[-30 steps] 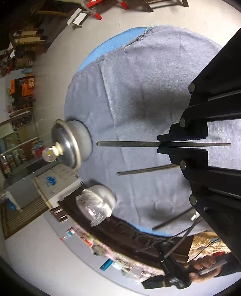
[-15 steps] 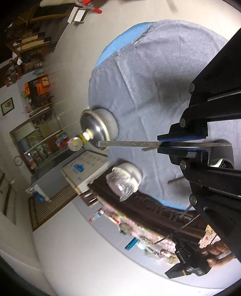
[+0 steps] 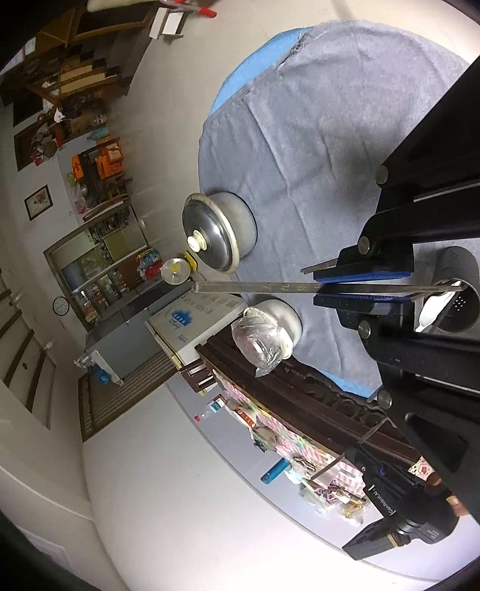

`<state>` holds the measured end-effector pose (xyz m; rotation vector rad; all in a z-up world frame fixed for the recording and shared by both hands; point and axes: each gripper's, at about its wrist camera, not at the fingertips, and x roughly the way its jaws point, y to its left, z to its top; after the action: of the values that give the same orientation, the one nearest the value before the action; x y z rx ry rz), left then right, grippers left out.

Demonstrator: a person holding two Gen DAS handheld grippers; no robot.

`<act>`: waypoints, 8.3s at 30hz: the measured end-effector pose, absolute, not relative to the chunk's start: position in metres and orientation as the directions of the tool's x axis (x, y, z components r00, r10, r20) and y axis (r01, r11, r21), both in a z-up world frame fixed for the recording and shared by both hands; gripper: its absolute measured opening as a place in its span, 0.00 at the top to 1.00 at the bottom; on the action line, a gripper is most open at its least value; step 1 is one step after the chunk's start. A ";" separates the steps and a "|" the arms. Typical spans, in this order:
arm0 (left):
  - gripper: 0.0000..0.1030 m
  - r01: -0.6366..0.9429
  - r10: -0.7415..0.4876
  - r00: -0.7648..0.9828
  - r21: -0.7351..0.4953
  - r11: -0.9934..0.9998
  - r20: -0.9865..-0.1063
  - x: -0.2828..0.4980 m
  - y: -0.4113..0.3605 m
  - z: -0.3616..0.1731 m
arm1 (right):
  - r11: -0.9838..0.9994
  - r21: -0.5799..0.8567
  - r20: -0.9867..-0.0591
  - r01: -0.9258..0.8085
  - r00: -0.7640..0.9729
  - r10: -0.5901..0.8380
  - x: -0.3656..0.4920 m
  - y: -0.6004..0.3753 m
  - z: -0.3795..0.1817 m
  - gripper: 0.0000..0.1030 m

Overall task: Organize utensils
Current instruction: 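Raise both held chopsticks upright and lower them into the black holder cup, then open both tools to release the chopsticks and move back over the table, then pinch a dark chopstick with the right tool while the left tool pinches the last one, then carry both chopsticks upright and insert them into the black holder cup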

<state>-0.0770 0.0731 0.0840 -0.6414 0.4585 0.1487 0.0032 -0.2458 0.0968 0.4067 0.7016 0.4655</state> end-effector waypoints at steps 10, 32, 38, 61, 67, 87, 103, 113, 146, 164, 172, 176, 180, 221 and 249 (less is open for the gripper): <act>0.95 -0.273 0.048 0.890 -0.445 0.853 -0.453 -0.075 0.036 0.065 | 0.862 0.417 -0.519 -0.289 0.703 0.486 -0.008 -0.221 0.082 0.93; 0.95 -0.264 0.028 0.853 -0.385 0.884 -0.521 -0.082 0.011 0.021 | 0.878 0.344 -0.602 -0.333 0.639 0.478 -0.026 -0.185 0.030 0.93; 0.94 -0.256 0.015 0.844 -0.379 0.889 -0.537 -0.084 0.007 0.015 | 0.876 0.344 -0.616 -0.339 0.623 0.483 -0.031 -0.183 0.022 0.93; 0.78 -0.223 -0.050 0.803 -0.376 0.899 -0.594 -0.079 0.009 0.005 | 0.865 0.366 -0.637 -0.342 0.586 0.501 -0.030 -0.182 0.021 0.89; 0.51 -0.236 -0.037 0.825 -0.404 0.884 -0.563 -0.089 0.020 0.017 | 0.859 0.391 -0.603 -0.330 0.614 0.510 -0.032 -0.194 0.035 0.73; 0.33 -0.614 0.119 0.582 -0.339 0.713 -0.805 -0.063 0.134 -0.055 | 0.906 0.416 -0.805 -0.083 0.430 0.409 0.034 -0.271 -0.057 0.39; 0.33 -0.616 0.082 0.479 -0.268 0.741 -0.874 -0.021 0.142 -0.107 | 0.914 0.176 -0.919 -0.366 0.270 0.285 0.128 -0.169 -0.100 0.39; 0.33 -0.619 0.050 0.470 -0.289 0.731 -0.881 -0.009 0.153 -0.121 | 0.845 0.084 -0.940 -0.528 0.240 0.243 0.149 -0.113 -0.111 0.39; 0.33 -0.490 -0.006 0.445 -0.249 0.835 -0.896 0.061 0.153 -0.112 | 0.893 0.085 -0.972 -0.442 0.161 0.173 0.201 -0.115 -0.122 0.90; 0.33 -0.132 -0.279 0.215 -0.311 0.941 -0.936 0.255 0.040 -0.108 | 0.841 0.503 -0.851 -0.201 0.053 0.522 0.162 -0.214 -0.135 0.90; 0.63 -0.089 -0.117 0.144 -0.131 0.987 -0.983 0.264 0.004 -0.124 | 0.824 0.530 -0.833 -0.198 0.057 0.550 0.157 -0.226 -0.132 0.90; 0.86 0.080 -0.043 0.109 -0.035 0.996 -0.993 0.268 -0.009 -0.122 | 0.820 0.539 -0.829 -0.191 0.050 0.556 0.161 -0.223 -0.135 0.90; 0.94 0.262 0.020 0.046 0.031 0.965 -0.999 0.269 -0.014 -0.123 | 0.823 0.529 -0.837 -0.208 0.030 0.546 0.160 -0.227 -0.134 0.90; 0.95 0.118 0.000 -0.075 -0.009 0.993 -0.997 0.244 0.019 -0.120 | 0.878 0.058 -0.998 -0.475 -0.037 0.046 0.229 -0.121 -0.130 0.90; 0.95 -0.338 -0.198 0.390 -0.339 0.878 -0.899 0.056 0.148 -0.031 | 0.904 0.401 -0.847 -0.146 0.317 0.426 0.136 -0.253 -0.029 0.94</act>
<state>0.0562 0.1478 -0.0312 -0.5218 1.1821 0.0941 0.1358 -0.2531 -0.0287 0.2701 1.1931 0.3828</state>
